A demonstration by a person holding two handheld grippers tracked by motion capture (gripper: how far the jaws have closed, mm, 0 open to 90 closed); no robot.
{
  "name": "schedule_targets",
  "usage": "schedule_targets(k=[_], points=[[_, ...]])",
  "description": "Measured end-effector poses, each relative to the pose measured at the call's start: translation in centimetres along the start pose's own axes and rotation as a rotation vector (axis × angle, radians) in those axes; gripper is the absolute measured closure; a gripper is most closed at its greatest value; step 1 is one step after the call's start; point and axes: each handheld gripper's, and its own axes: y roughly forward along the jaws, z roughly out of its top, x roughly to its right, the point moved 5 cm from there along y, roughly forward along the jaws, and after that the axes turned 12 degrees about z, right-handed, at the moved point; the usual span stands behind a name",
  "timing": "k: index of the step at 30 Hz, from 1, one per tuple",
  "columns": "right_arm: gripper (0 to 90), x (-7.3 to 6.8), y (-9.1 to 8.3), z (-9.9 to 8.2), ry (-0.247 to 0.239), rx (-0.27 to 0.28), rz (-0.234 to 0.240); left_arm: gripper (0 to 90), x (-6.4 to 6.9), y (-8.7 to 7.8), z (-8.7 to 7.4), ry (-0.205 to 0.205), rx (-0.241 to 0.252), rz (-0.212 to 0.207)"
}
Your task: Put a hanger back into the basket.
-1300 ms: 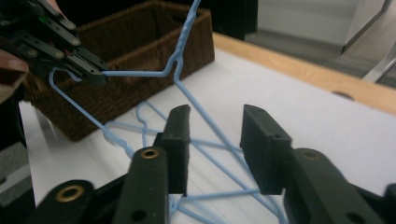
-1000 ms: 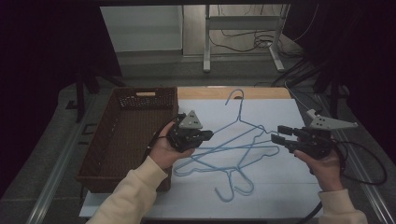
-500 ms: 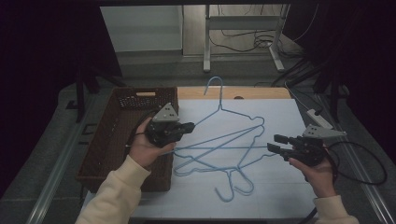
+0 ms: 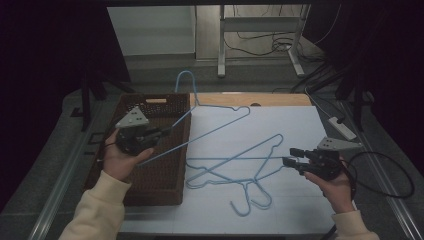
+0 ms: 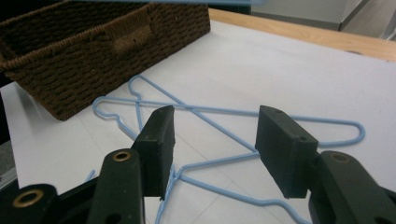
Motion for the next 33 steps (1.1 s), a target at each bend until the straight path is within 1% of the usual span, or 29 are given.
schedule_targets(k=[2, 4, 8, 13, 17, 22, 25, 30, 33], points=[[47.9, 0.1, 0.2, -0.2, 0.005, -0.007, -0.004, 87.5, -0.7, -0.4, -0.4, -0.011, -0.002, 0.014], [47.9, 0.1, 0.3, -0.4, 0.006, -0.013, -0.003, 87.6, -1.6, -0.9, -1.0, -0.031, -0.002, 0.035], [47.9, 0.1, 0.4, -0.6, 0.01, -0.017, -0.003, 87.6, -3.5, -1.9, -2.3, -0.074, 0.011, 0.082], [47.9, 0.2, 0.4, -0.8, 0.014, -0.019, -0.002, 87.6, -5.6, -2.8, -3.9, -0.124, 0.01, 0.144], [47.9, 0.3, 0.5, -1.1, 0.02, -0.024, -0.002, 87.6, -7.1, -3.5, -5.0, -0.158, 0.009, 0.185], [47.9, 0.4, 0.5, -1.3, 0.025, -0.026, -0.002, 87.6, -8.7, -4.5, -6.1, -0.192, 0.009, 0.232], [47.9, 0.4, 0.5, -1.3, 0.027, -0.024, -0.003, 87.6, -9.3, -4.8, -6.6, -0.21, 0.012, 0.248], [47.9, 0.5, 0.7, -1.4, 0.03, -0.027, -0.003, 87.6, -9.7, -4.9, -7.2, -0.216, 0.008, 0.265], [47.9, 0.5, 0.7, -1.5, 0.032, -0.028, -0.002, 87.6, -9.8, -4.7, -7.5, -0.221, -0.001, 0.263]])
